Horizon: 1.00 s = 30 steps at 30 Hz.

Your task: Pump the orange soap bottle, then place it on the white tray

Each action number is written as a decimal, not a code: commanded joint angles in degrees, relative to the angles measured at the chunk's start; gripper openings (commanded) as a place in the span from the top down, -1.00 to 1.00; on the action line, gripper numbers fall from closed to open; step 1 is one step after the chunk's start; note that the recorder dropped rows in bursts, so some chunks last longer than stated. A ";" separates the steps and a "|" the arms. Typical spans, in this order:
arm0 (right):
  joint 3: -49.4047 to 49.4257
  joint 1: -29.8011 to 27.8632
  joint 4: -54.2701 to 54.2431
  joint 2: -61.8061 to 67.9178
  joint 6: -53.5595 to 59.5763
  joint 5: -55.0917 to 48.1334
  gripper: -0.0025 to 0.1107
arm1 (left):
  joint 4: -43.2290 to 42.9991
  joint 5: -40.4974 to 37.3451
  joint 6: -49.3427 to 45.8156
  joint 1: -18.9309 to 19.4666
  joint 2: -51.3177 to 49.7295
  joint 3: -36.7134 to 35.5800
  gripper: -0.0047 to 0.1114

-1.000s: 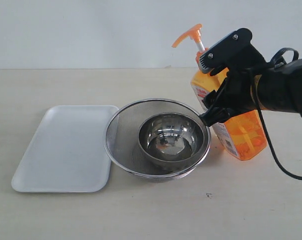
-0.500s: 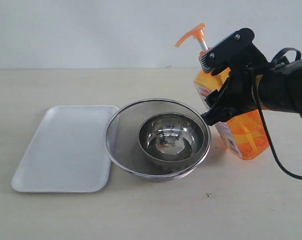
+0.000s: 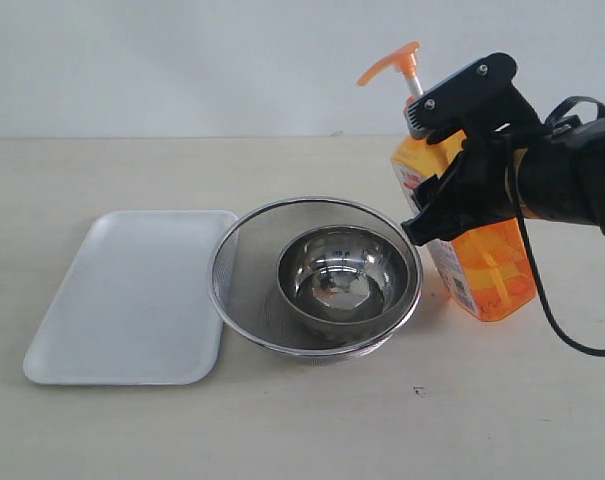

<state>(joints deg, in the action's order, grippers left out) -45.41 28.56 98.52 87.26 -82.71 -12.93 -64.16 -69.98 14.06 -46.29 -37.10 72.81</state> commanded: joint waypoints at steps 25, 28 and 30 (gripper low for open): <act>-0.50 -0.04 1.42 -0.91 -1.38 -3.06 0.96 | 10.59 9.59 -1.66 -0.09 12.24 -0.59 0.84; -0.50 -0.04 1.42 -0.91 -1.38 -3.06 0.96 | 10.59 9.59 -1.66 -0.09 12.24 -0.59 0.84; -0.50 -0.04 1.42 -0.91 -1.27 -3.05 0.96 | 10.59 9.59 -1.66 -0.09 12.24 -0.59 0.84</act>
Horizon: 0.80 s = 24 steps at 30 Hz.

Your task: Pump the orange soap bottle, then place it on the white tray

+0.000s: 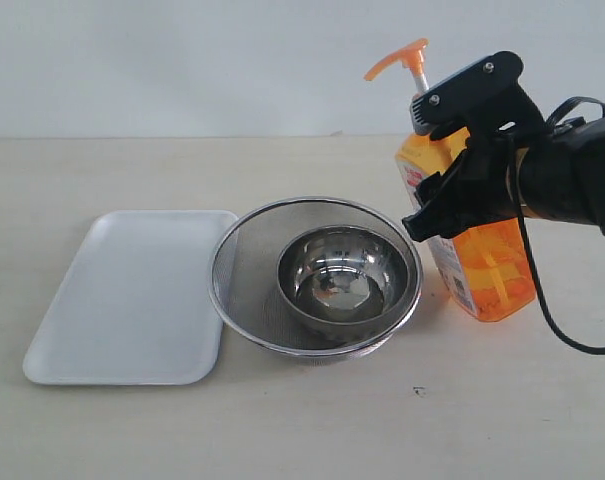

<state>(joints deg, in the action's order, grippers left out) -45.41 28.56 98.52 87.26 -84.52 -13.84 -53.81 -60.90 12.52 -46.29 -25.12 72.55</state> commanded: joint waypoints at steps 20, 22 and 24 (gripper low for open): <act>-6.81 -0.04 1.42 -4.36 3.05 -1.44 0.96 | 0.25 0.66 -0.11 -0.09 0.25 -0.32 0.84; -7.37 -0.04 1.42 -4.36 3.54 -1.33 0.96 | 0.25 0.66 -0.11 -0.09 0.25 -0.32 0.84; -7.74 -0.04 1.42 -4.36 4.31 -1.20 0.96 | 0.25 0.66 -0.11 -0.09 0.25 -0.32 0.84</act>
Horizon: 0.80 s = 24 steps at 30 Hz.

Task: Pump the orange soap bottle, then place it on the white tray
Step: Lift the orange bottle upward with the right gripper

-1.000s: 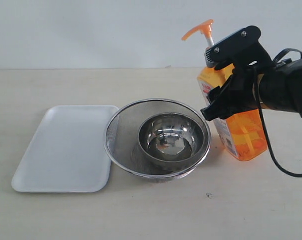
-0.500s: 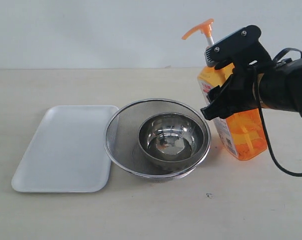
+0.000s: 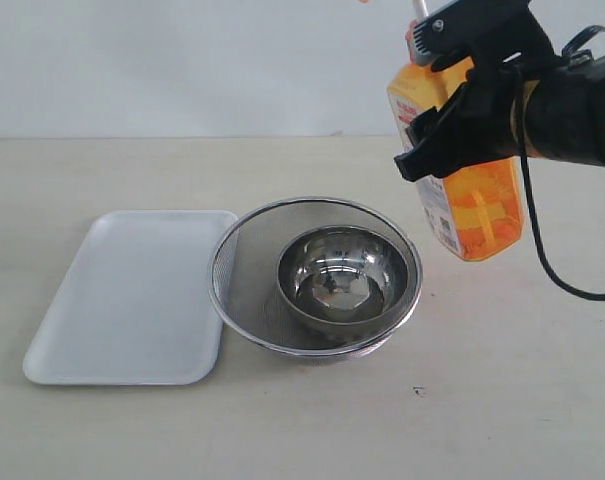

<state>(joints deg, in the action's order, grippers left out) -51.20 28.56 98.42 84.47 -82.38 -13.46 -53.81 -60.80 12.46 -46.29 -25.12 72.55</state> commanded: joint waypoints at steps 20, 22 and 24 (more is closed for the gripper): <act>-8.21 -0.04 1.52 -2.08 3.05 2.89 0.96 | 0.25 0.56 -0.05 -0.09 0.25 -0.32 0.84; -8.85 -0.04 1.52 -2.08 3.05 3.20 0.96 | 0.25 0.56 -0.05 -0.09 0.25 -0.32 0.84; -8.95 -0.04 1.52 -2.08 3.05 3.20 0.96 | 0.25 0.56 -0.05 -0.09 0.25 -0.32 0.84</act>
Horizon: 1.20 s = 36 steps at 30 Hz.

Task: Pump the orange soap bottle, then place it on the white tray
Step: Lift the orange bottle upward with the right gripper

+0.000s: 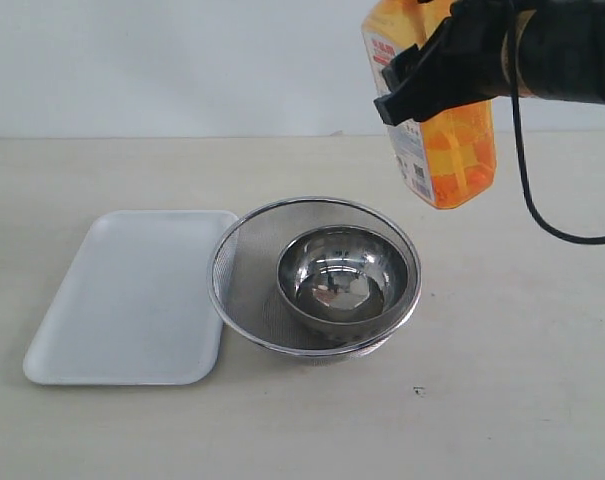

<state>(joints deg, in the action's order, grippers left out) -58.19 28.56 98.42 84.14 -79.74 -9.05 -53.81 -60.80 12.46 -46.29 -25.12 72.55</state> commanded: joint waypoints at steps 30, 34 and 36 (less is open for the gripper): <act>-5.91 0.55 0.53 -1.63 -5.67 15.40 0.96 | 0.25 0.56 -0.05 -0.09 0.25 -0.32 0.84; -6.05 3.57 0.64 -1.63 -4.65 12.26 0.96 | 0.25 0.56 -0.05 -0.09 0.25 -0.32 0.84; -6.50 5.72 0.65 -1.63 -3.63 10.76 0.96 | 0.25 0.56 -0.05 -0.09 0.25 -0.32 0.84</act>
<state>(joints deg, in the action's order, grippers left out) -62.84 32.68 99.33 84.14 -84.62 4.05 -53.81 -60.80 12.38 -46.29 -25.12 72.55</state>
